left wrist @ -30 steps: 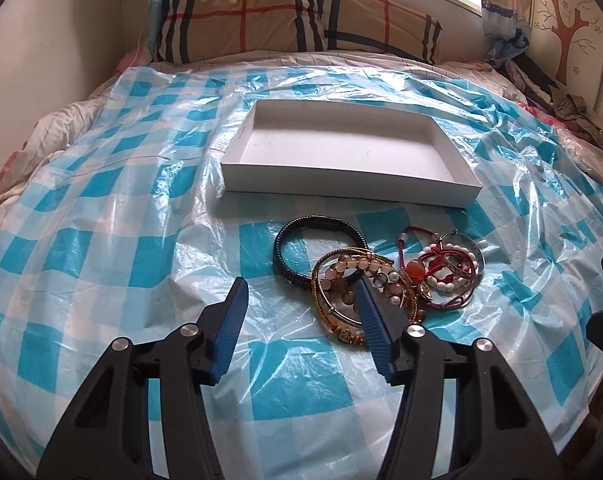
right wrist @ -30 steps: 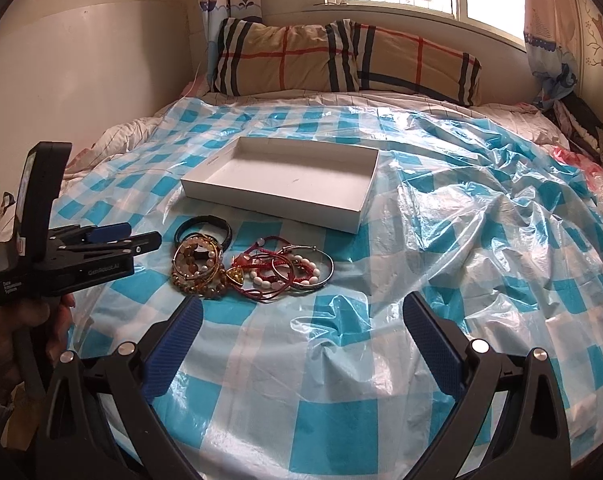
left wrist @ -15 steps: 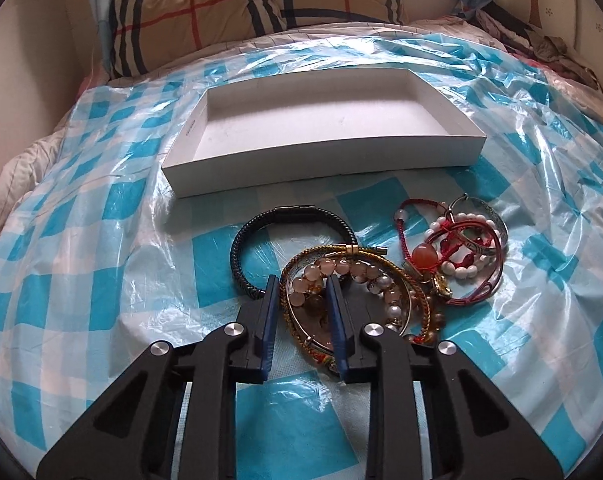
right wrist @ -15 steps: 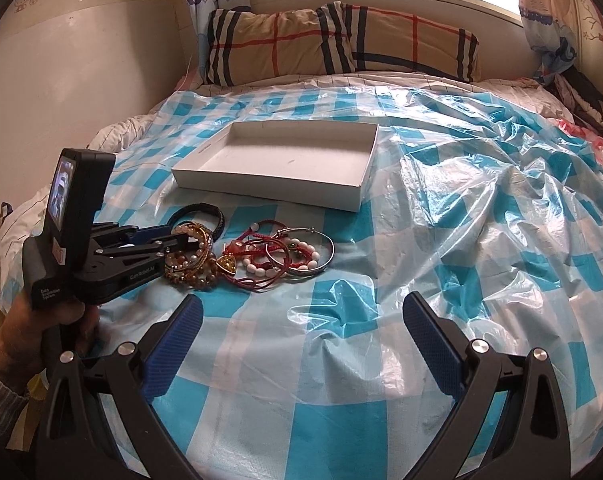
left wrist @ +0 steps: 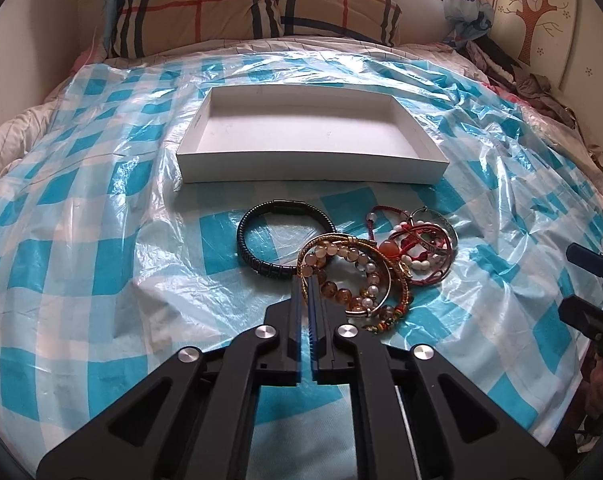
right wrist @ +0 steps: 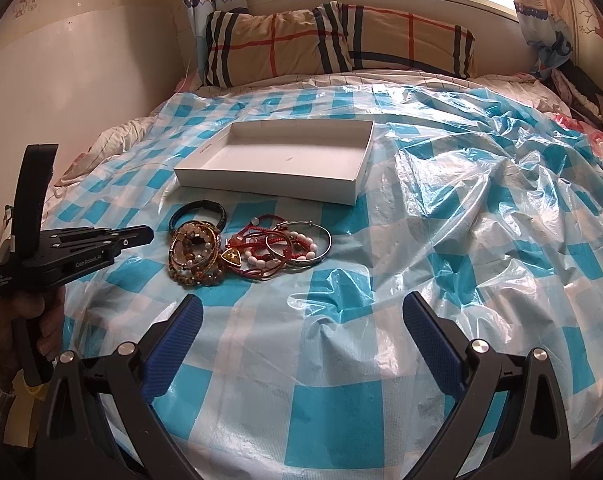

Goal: Organize jewelry
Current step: 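Close left gripper on braided cord bracelet while right tool approaches the pile, then grasp silver bangle with right gripper while left gripper lifts braided bracelet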

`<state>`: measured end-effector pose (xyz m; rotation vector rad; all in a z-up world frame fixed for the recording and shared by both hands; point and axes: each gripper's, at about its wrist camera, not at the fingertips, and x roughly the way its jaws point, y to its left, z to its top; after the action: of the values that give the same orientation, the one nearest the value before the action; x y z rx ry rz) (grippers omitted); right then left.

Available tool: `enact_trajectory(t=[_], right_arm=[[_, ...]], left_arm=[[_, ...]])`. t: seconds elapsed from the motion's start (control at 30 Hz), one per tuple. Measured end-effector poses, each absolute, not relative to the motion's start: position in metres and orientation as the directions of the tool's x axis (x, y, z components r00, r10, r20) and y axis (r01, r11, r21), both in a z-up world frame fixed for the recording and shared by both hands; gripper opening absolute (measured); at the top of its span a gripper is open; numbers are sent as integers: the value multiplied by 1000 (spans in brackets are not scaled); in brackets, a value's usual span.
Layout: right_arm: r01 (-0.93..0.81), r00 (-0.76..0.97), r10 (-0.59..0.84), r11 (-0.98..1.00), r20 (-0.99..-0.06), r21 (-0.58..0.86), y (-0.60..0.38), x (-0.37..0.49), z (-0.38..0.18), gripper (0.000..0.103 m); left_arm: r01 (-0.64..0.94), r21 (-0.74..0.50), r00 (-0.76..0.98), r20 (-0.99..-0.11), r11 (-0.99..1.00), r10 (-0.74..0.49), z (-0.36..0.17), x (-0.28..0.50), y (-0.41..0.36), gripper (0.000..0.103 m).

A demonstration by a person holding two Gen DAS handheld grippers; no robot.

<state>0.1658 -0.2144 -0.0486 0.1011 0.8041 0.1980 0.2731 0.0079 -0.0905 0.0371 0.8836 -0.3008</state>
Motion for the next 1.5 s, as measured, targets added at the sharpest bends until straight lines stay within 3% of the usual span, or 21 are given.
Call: enact_trajectory(t=[0.07,0.1,0.17,0.23,0.3,0.6,0.73,1.03,1.17,1.5], right_arm=[[-136,670,216,976,-710,168,-214,167,-53,96],[-135,666,217,976,-713,171,-214,168,-55,96],[-135,660,221,975,-718,176,-213,169,-59,96],[-138,657,225,974,-720,178,-212,169,-60,96],[-142,657,227,974,-719,178,-211,168,-59,96],[-142,667,229,973,-709,180,-212,159,-51,96],[-166,656,237,971,-717,170,-208,160,-52,96],[-400,627,340,912,-701,84,-149,205,-55,96],[-520,562,372,854,-739,34,-113,231,-73,96],[-637,474,394,771,-787,2,-76,276,-94,96]], left_arm=[[262,-108,595,-765,959,-248,-96,284,7,28],[258,-126,585,-768,958,-259,-101,289,7,29],[255,-172,551,-783,952,-289,-111,297,6,24],[240,-177,547,-788,955,-283,-115,298,7,6],[246,-176,556,-780,953,-287,-111,290,7,3],[246,-225,579,-746,943,-329,-77,239,35,2],[173,-214,583,-765,961,-275,-85,231,60,2],[116,-224,568,-784,968,-249,-112,235,79,3],[110,-229,577,-778,967,-250,-113,234,81,3],[108,-187,581,-785,976,-215,-111,236,89,3]])
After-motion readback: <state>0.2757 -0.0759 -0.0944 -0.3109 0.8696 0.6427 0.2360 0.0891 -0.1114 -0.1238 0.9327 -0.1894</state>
